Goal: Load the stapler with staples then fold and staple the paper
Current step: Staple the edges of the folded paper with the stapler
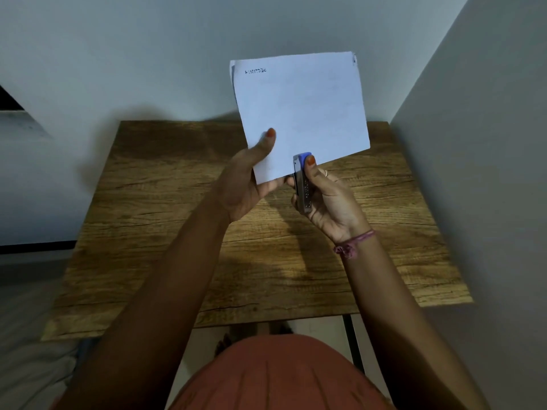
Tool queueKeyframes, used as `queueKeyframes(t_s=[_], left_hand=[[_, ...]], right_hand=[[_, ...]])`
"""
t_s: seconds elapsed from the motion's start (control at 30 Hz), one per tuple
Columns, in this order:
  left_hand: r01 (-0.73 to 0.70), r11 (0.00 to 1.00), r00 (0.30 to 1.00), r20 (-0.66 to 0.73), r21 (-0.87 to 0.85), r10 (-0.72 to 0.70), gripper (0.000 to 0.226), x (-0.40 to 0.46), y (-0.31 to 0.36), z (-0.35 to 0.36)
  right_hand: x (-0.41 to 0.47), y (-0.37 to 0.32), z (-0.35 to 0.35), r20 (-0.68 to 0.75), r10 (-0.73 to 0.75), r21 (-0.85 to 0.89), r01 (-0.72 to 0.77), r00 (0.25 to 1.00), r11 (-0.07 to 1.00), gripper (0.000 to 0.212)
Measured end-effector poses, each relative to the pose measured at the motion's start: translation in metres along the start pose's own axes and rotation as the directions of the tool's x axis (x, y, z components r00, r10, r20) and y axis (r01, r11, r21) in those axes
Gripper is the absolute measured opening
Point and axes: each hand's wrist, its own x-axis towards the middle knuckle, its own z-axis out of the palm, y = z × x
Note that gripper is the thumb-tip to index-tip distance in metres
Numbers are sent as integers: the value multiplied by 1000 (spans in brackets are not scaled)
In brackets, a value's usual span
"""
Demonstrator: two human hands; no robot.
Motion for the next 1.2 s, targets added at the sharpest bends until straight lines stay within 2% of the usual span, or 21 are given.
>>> queueKeyframes(t_s=[0.07, 0.13, 0.23, 0.33, 0.43, 0.5, 0.6, 0.67, 0.77, 0.87, 0.97, 1.03, 1.1, 1.2], left_hand=[[-44, 999, 993, 108, -25, 46, 62, -3, -12, -1], [-66, 998, 993, 101, 16, 64, 78, -7, -31, -1], [-110, 986, 993, -30, 125, 114, 67, -13, -60, 4], [-176, 977, 968, -159, 124, 195, 47, -13, -71, 19], [-200, 966, 919, -309, 166, 244, 48, -7, -70, 27], [-213, 962, 902, -343, 173, 261, 42, -5, -71, 29], [-206, 966, 906, -343, 155, 248, 22, -4, -71, 31], [-205, 969, 901, -359, 137, 242, 17, -3, -72, 32], [-185, 978, 890, -405, 100, 209, 22, -2, -74, 34], [-151, 987, 893, -422, 47, 156, 22, -1, -75, 32], [-86, 995, 921, -376, 50, 98, 21, -1, -74, 30], [-90, 996, 939, -332, 5, 86, 19, -1, -74, 30], [-73, 996, 946, -319, -46, 54, 29, 0, -72, 29], [-5, 999, 933, -359, -35, -8, 41, 2, -68, 28]], right_hand=[[-1, 0, 1, 8, -10, 17, 10, 1000, 1000, 31], [-3, 0, 4, 32, -26, 45, 24, 999, 999, 27], [-4, 2, 8, 38, -49, 45, 48, 998, 998, 30], [-3, 5, 9, 3, -69, -8, 69, 998, 998, 33], [-2, 9, 9, -2, -89, 9, 89, 996, 996, 17], [-1, 10, 10, -15, -95, 24, 96, 995, 995, 11], [0, 11, 12, -41, -110, 3, 110, 993, 994, 12], [0, 12, 13, -82, -102, -11, 101, 991, 995, 9], [1, 15, 16, -143, -71, -29, 68, 987, 997, 17], [0, 16, 18, -173, -68, -29, 64, 983, 998, 14], [0, 17, 16, -184, -82, -35, 77, 979, 996, 10], [1, 17, 14, -166, -94, -18, 92, 982, 996, 17], [2, 16, 15, -146, -97, -10, 97, 985, 995, 24], [5, 18, 12, -126, -62, 4, 63, 990, 998, 20]])
